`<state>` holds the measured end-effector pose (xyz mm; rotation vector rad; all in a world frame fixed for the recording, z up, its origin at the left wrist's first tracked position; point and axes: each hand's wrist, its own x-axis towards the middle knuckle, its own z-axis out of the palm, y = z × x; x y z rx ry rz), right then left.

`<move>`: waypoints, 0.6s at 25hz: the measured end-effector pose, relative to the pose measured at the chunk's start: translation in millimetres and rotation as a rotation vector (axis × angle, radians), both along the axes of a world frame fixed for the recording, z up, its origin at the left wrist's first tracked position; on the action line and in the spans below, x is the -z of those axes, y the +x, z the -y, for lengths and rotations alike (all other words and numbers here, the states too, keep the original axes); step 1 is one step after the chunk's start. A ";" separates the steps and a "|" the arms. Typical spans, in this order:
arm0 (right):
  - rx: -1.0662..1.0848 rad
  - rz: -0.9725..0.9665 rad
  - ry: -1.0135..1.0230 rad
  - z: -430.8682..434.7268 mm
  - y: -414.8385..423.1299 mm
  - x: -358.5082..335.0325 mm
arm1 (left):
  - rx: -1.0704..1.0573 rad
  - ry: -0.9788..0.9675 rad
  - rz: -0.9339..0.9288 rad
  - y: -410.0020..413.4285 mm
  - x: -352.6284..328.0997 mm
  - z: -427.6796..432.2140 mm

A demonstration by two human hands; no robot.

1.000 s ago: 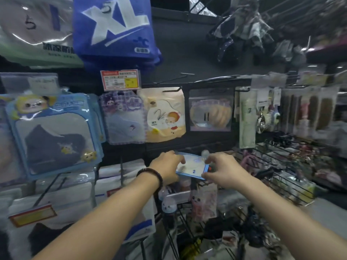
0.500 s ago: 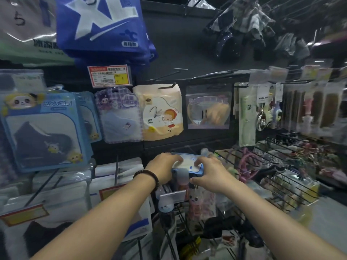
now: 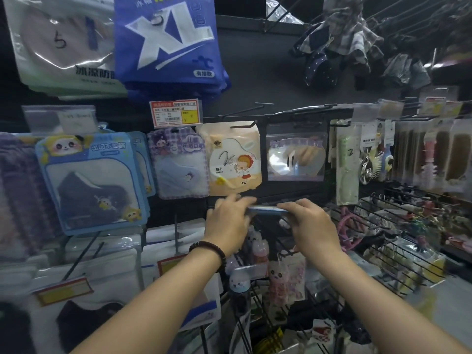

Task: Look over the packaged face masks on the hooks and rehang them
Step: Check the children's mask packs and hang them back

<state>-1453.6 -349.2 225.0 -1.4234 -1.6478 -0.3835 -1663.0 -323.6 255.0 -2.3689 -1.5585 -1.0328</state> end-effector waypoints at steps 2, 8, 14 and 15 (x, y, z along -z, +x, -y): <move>0.004 -0.022 0.118 5.9 2.4 -1.7 | -0.117 -0.028 0.375 1.0 -7.5 15.1; -0.016 0.065 0.349 34.8 -19.4 4.4 | 0.476 -0.714 1.634 5.2 -21.7 53.5; -0.214 0.316 0.315 64.2 -46.2 4.3 | 0.273 -0.377 1.568 -25.0 -23.2 47.8; -0.259 0.315 0.302 67.1 -49.7 -1.0 | 0.263 -0.346 1.501 -32.2 -24.3 49.5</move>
